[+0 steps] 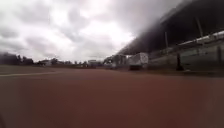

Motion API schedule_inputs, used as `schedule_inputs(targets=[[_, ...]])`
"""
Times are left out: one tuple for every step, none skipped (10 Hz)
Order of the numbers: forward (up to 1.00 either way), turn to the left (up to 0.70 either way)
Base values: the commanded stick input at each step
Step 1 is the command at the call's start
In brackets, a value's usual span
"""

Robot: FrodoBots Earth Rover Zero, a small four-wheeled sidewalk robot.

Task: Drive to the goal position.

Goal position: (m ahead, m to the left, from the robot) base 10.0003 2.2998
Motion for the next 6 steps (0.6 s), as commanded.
schedule_inputs(targets=[[0.7,0.0],[0.7,0.0],[0.7,0.0],[0.7,0.0],[0.7,0.0],[0.7,0.0]])
